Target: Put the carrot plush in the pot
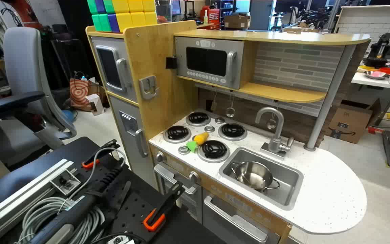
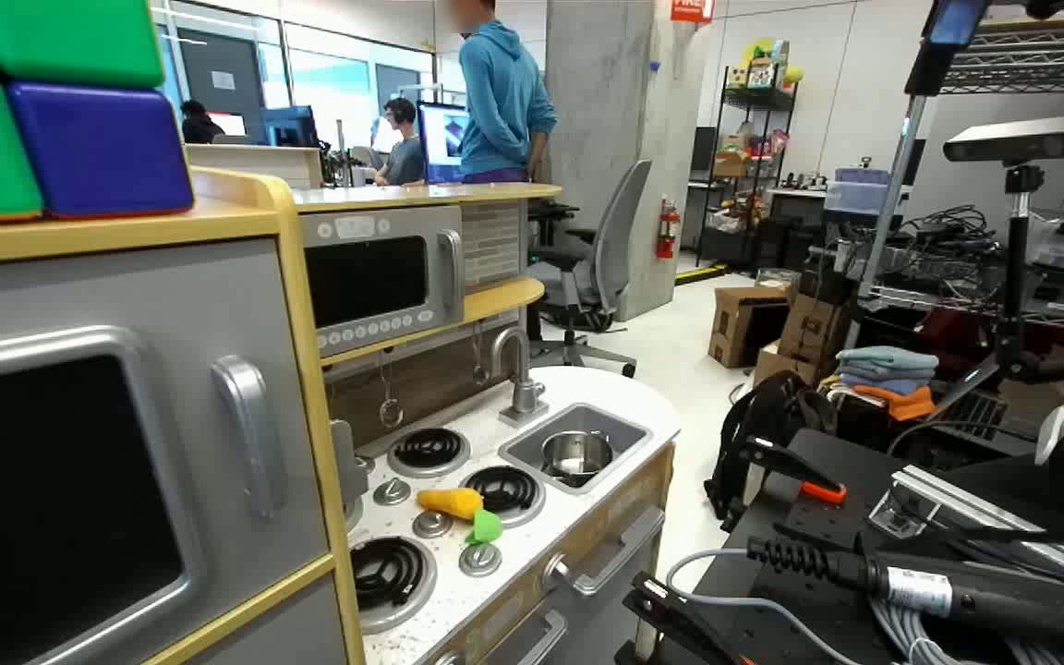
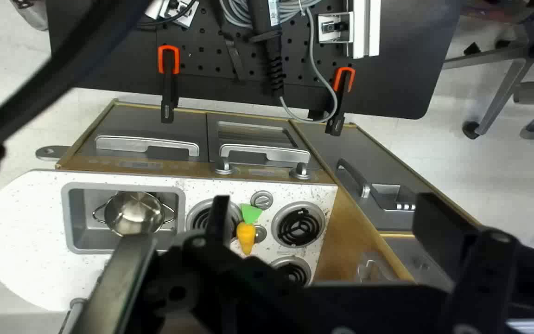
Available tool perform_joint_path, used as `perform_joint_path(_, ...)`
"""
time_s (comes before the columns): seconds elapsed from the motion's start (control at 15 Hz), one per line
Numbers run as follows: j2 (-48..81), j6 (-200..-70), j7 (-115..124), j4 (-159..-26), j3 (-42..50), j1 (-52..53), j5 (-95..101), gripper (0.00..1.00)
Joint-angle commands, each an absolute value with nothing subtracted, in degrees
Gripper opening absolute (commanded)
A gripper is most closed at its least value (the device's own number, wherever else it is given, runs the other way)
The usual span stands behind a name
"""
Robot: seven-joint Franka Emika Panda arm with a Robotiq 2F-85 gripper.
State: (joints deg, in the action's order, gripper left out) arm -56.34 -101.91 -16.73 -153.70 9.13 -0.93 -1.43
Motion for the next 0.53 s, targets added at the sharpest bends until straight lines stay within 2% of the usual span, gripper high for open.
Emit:
perform_joint_path(0.0, -56.33, -101.82, -16.48, -153.58, 9.34, -0.6, -1.23, 1.0)
perform_joint_path(0.13, -53.0, -105.83, -14.21, -155.06, 8.83, -1.1, -1.63, 1.0)
perform_joint_path(0.33, -49.93, -120.21, -11.85, -162.2, 8.46, -2.26, -0.91, 1.0)
perform_joint_path(0.4, -42.49, -125.08, -11.12, -159.3, 8.33, -1.67, -0.98, 1.0)
perform_joint_path(0.47, -40.91, -129.86, -10.01, -160.87, 7.44, -2.17, -0.31, 1.0)
